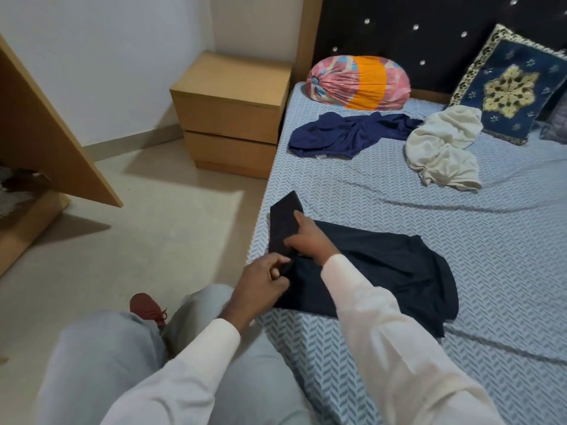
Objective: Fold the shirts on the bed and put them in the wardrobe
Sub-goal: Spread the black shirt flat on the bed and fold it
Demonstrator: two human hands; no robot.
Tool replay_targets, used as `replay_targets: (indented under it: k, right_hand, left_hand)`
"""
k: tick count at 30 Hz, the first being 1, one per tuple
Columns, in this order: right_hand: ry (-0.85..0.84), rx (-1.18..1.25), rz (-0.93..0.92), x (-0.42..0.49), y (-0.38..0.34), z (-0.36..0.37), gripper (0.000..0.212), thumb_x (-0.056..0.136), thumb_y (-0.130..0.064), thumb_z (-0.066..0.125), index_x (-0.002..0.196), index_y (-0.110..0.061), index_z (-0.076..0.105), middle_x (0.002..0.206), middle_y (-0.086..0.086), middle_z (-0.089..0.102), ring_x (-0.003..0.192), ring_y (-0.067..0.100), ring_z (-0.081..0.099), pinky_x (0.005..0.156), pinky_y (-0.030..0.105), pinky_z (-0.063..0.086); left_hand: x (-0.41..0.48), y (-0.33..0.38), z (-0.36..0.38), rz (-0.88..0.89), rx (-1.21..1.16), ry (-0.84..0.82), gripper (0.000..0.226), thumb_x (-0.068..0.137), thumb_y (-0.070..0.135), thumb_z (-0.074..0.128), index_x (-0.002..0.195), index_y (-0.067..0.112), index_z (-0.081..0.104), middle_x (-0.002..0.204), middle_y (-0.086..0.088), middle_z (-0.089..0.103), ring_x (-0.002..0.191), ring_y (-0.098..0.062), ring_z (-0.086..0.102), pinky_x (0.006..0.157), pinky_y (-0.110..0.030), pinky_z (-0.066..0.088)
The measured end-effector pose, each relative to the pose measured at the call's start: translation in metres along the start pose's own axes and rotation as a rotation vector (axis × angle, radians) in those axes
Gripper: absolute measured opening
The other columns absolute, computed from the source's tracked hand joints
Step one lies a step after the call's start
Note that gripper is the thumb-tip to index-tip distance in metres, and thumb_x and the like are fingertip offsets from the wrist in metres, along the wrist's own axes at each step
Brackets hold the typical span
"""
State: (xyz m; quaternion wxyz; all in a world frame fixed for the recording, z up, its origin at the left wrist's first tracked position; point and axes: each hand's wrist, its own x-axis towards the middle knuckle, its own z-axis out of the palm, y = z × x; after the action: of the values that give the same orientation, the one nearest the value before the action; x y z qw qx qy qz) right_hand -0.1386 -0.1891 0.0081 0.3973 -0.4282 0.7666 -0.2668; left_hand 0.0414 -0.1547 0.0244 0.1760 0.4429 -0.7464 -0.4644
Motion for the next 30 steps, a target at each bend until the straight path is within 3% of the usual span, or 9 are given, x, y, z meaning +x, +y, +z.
replay_targets:
  k: [2,5,8,12,15,19,25,28,30]
  right_hand:
    - [0.042,0.113,0.026,-0.018,0.036,-0.023,0.09,0.077,-0.009,0.064,0.156,-0.015,0.021,0.149,0.004,0.037,0.126,0.022,0.051,0.105,0.041,0.047]
    - [0.085,0.262,0.068,-0.04,0.083,-0.056,0.089,0.079,-0.006,0.061,0.157,-0.02,0.021,0.156,0.0,0.033,0.132,0.016,0.047,0.112,0.038,0.041]
    - [0.145,0.353,0.116,-0.059,0.116,-0.092,0.084,0.081,0.0,0.058,0.155,-0.022,0.026,0.151,0.001,0.042,0.126,0.014,0.052,0.11,0.034,0.043]
    - [0.235,0.401,0.172,-0.076,0.148,-0.132,0.079,0.082,0.003,0.055,0.154,-0.023,0.031,0.143,0.004,0.049,0.11,0.012,0.06,0.092,0.026,0.05]
    - [0.302,0.404,0.207,-0.086,0.169,-0.156,0.079,0.081,0.004,0.053,0.153,-0.023,0.034,0.147,0.005,0.045,0.114,0.016,0.057,0.085,0.023,0.046]
    - [0.35,0.367,0.255,-0.097,0.19,-0.177,0.078,0.08,0.005,0.051,0.152,-0.022,0.036,0.148,0.003,0.043,0.12,0.017,0.051,0.091,0.024,0.046]
    - [0.326,0.384,0.303,-0.107,0.205,-0.183,0.082,0.075,-0.002,0.055,0.151,-0.027,0.036,0.144,-0.002,0.044,0.122,0.022,0.052,0.1,0.036,0.047]
    - [0.316,0.415,0.26,-0.119,0.211,-0.182,0.09,0.075,-0.009,0.066,0.152,-0.034,0.025,0.145,-0.004,0.045,0.123,0.022,0.053,0.086,0.037,0.053]
    - [0.321,0.333,0.263,-0.133,0.218,-0.177,0.104,0.072,-0.021,0.08,0.152,-0.041,0.018,0.143,-0.004,0.042,0.124,0.02,0.05,0.088,0.042,0.054]
  left_hand:
    - [0.001,0.002,0.026,0.067,0.124,-0.067,0.047,0.078,0.019,0.064,0.123,0.031,0.061,0.092,0.007,0.053,0.079,-0.005,0.055,0.08,-0.018,0.046]
    - [0.002,-0.007,0.059,0.132,0.379,-0.068,0.062,0.082,0.033,0.063,0.141,0.027,0.046,0.115,-0.001,0.046,0.104,-0.018,0.051,0.094,-0.03,0.045]
    - [0.004,-0.018,0.086,0.173,0.686,-0.11,0.076,0.082,0.045,0.061,0.15,0.03,0.031,0.128,-0.005,0.04,0.112,-0.026,0.043,0.094,-0.037,0.044]
    - [0.005,-0.024,0.108,0.199,0.717,-0.195,0.073,0.084,0.033,0.058,0.151,0.031,0.028,0.135,-0.005,0.035,0.116,-0.027,0.041,0.091,-0.039,0.046]
    - [0.007,-0.021,0.117,0.265,0.692,-0.163,0.062,0.078,0.023,0.062,0.138,0.026,0.046,0.128,-0.008,0.043,0.102,-0.03,0.051,0.076,-0.04,0.053]
    - [0.007,-0.02,0.124,0.347,0.713,-0.153,0.047,0.062,0.017,0.074,0.107,0.021,0.059,0.104,-0.007,0.053,0.076,-0.028,0.058,0.05,-0.033,0.052]
    - [0.008,-0.017,0.133,0.375,0.754,-0.158,0.036,0.067,0.028,0.078,0.097,0.021,0.059,0.092,-0.005,0.054,0.07,-0.025,0.057,0.043,-0.03,0.048]
    - [0.008,-0.018,0.137,0.401,0.768,-0.165,0.037,0.069,0.027,0.078,0.098,0.021,0.057,0.082,-0.004,0.053,0.062,-0.024,0.055,0.041,-0.028,0.041]
    - [0.008,-0.02,0.138,0.416,0.771,-0.168,0.038,0.07,0.023,0.078,0.101,0.021,0.056,0.073,-0.003,0.053,0.056,-0.023,0.053,0.042,-0.026,0.033]
